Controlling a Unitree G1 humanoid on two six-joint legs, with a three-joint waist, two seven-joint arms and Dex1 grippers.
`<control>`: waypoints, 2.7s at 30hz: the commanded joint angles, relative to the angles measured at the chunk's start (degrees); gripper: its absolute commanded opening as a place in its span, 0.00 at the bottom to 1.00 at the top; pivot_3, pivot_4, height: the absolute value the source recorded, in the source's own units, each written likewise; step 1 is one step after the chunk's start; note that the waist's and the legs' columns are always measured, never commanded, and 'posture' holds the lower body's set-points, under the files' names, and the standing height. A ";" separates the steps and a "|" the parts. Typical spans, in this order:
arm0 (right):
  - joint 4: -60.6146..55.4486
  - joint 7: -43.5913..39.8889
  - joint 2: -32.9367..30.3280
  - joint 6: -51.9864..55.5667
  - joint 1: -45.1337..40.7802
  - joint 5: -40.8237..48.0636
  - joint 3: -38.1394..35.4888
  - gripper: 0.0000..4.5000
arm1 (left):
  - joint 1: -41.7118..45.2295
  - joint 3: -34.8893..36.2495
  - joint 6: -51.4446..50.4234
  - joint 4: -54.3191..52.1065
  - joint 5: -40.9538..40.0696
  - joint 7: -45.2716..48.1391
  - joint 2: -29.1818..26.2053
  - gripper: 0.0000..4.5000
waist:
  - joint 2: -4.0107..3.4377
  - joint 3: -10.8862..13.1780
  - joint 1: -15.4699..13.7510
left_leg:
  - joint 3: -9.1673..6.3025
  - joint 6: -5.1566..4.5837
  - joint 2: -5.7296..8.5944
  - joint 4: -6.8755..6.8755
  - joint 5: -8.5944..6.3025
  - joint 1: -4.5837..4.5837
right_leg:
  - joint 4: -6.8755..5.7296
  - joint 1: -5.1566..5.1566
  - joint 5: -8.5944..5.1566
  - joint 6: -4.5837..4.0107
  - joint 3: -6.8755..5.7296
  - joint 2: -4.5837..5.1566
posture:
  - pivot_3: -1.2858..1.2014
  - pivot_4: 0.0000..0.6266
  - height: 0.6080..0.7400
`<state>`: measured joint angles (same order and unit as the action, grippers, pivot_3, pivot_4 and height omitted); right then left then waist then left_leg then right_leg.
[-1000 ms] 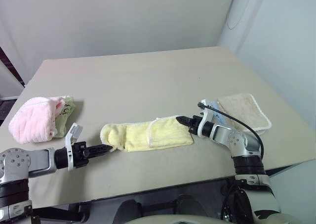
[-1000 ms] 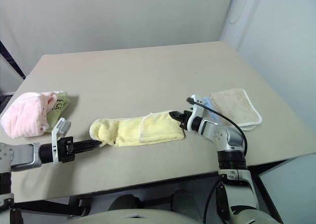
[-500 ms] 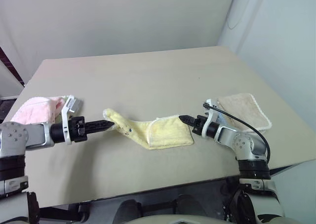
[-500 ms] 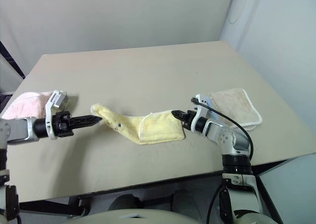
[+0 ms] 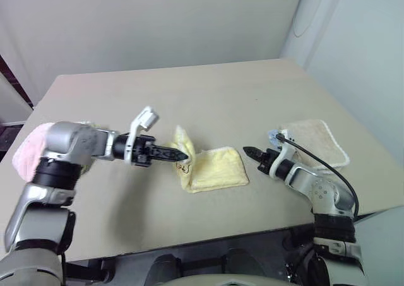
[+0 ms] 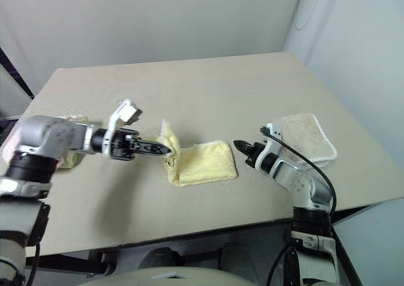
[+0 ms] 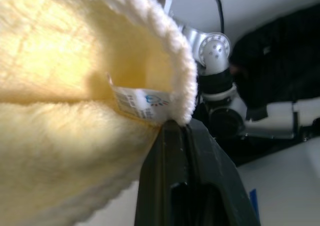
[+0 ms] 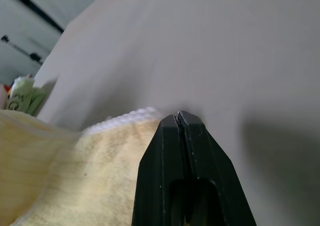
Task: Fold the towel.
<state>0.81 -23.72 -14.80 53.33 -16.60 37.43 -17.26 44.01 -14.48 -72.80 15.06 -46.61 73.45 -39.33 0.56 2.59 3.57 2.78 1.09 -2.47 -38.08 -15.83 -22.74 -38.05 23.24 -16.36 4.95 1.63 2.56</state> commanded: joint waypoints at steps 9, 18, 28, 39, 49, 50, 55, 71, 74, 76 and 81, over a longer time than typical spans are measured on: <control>-7.80 7.15 -0.02 -0.32 4.61 3.38 -7.41 0.00 | 11.11 -11.67 20.08 25.95 17.99 14.37 17.19 0.00 | 0.03 0.03 -0.39 | -0.05 -0.02 0.01 -0.04 0.00 -0.29 | 0.00 0.21 0.00 0.09 0.00 -0.03 | 0.52 0.00 0.70; -8.54 11.02 0.47 -1.34 6.71 3.15 -8.49 0.00 | 15.97 -10.40 28.88 38.02 26.14 17.57 29.15 0.00 | 0.02 0.04 -1.31 | -0.17 -0.03 0.03 -0.12 0.00 -0.64 | 0.00 0.48 0.02 0.15 -0.07 -0.06 | 0.52 0.00 0.70; -8.54 12.53 0.33 -2.44 7.31 2.98 -8.19 0.00 | 16.69 -5.77 34.52 45.69 31.03 15.25 35.76 0.09 | 0.02 0.04 -1.33 | -0.22 -0.04 0.06 -0.14 0.01 -0.63 | -0.02 0.45 0.02 0.16 -0.09 -0.05 | 0.52 0.00 0.70; -7.04 13.27 0.85 -4.38 6.82 2.27 -7.18 0.00 | 15.78 -1.43 30.44 37.31 24.29 19.05 33.74 0.53 | 0.02 0.03 -1.17 | -0.25 -0.04 0.06 -0.16 0.01 -0.62 | -0.04 0.42 0.02 0.17 -0.09 -0.06 | 0.52 0.00 0.70; -5.62 12.69 1.48 -4.99 5.13 3.13 -6.35 0.00 | 15.05 3.67 20.80 26.71 21.55 16.75 26.26 0.53 | 0.01 0.03 -0.96 | -0.25 -0.04 0.06 -0.17 0.01 -0.55 | -0.08 0.38 0.03 0.19 -0.09 -0.06 | 0.52 0.00 0.70; -5.70 12.62 1.60 -4.83 5.02 3.39 -6.25 0.00 | 14.28 3.22 20.63 25.46 22.01 17.02 24.70 0.53 | 0.00 0.03 -0.87 | -0.25 -0.04 0.05 -0.17 0.01 -0.54 | -0.10 0.38 0.04 0.19 -0.08 -0.08 | 0.52 0.00 0.70; -6.21 11.53 1.59 -5.41 5.02 3.10 -5.17 0.00 | 10.56 2.00 21.95 20.86 22.66 18.74 18.42 0.53 | -0.02 0.02 -0.96 | -0.30 -0.04 -0.04 -0.16 0.01 -0.51 | -0.15 0.38 0.03 0.18 -0.08 -0.19 | 0.52 0.00 0.70; -28.74 -8.62 -12.56 -4.64 -0.50 10.54 8.35 0.00 | -5.06 8.37 38.17 5.64 23.18 6.97 13.66 0.01 | 0.00 0.01 -1.11 | -0.27 -0.03 -0.03 -0.25 0.01 -0.36 | -0.17 0.21 0.06 0.20 -0.09 -0.13 | 0.52 0.00 0.70; -27.86 -11.18 -13.34 -3.65 -4.49 10.17 13.01 0.00 | -6.40 9.29 39.93 4.14 22.65 5.51 14.10 0.01 | 0.00 0.01 -1.27 | -0.29 -0.03 -0.04 -0.31 0.02 -0.33 | -0.18 0.16 0.07 0.17 -0.11 -0.14 | 0.52 0.00 0.70; -26.39 -12.28 -13.18 -3.55 -6.23 9.78 14.67 0.00 | -6.67 8.86 43.12 4.37 23.57 4.75 14.63 0.01 | 0.00 0.01 -1.51 | -0.31 -0.03 -0.04 -0.41 0.02 -0.34 | -0.18 0.10 0.07 0.17 -0.14 -0.12 | 0.52 0.00 0.70; -15.25 -15.16 -12.95 -5.17 -8.39 1.66 23.60 0.00 | -7.08 8.95 52.03 9.43 24.36 2.64 19.57 0.01 | 0.02 0.00 -1.74 | -0.31 -0.04 -0.02 -0.90 0.00 -0.55 | -0.16 0.02 0.11 0.23 -0.18 -0.06 | 0.52 0.00 0.70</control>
<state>-16.25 -37.95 -27.75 49.48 -24.44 41.07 5.37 36.66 -6.07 -23.54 24.10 -22.51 76.06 -19.88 0.58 2.59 1.82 2.49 1.04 -2.47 -39.07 -15.82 -23.32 -38.21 23.26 -16.21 5.23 1.45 2.53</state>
